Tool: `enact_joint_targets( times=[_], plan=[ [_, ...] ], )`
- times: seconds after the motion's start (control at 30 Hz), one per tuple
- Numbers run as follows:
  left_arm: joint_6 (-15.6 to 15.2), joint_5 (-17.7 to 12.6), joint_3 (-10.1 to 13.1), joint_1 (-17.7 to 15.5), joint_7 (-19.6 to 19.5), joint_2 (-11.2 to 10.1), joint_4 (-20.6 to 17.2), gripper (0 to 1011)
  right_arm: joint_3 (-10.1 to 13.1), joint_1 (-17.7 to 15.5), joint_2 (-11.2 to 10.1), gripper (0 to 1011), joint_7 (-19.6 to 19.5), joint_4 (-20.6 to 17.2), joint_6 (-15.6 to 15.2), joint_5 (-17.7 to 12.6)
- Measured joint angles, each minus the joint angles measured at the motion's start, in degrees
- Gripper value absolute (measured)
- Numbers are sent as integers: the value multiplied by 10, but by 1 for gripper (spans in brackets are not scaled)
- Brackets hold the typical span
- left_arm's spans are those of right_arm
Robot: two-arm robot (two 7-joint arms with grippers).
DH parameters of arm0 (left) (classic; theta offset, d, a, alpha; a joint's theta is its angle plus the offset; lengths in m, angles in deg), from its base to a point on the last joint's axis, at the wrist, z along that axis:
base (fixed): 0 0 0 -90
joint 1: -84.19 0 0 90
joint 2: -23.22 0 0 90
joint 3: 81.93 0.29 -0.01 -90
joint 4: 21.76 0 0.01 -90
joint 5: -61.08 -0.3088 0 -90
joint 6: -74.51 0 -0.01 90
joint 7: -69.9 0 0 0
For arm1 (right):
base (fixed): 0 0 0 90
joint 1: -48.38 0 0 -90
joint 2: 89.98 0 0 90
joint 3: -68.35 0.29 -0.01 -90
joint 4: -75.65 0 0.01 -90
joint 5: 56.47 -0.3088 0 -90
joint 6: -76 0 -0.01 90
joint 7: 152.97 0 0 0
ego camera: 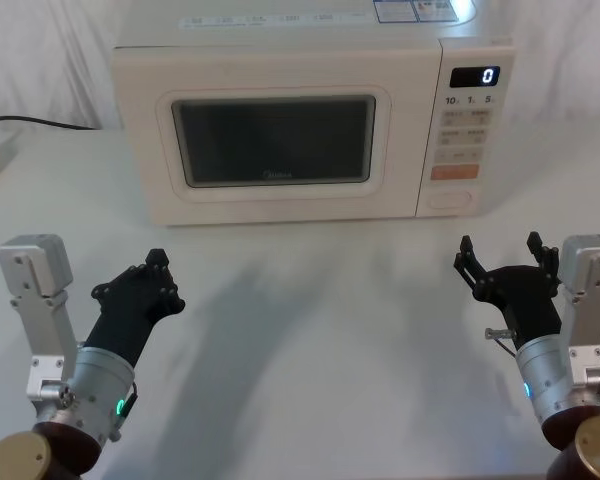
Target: Press the button to open the microwave door with one hand; close the microwave door with the other hand.
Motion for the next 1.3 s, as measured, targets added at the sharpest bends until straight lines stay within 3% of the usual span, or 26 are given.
enact_joint_targets(
  times=[1.3],
  plan=[
    [-3,2,1,0,-2,0,0,0,0,0,0,1002,0,0,0,0]
  ],
)
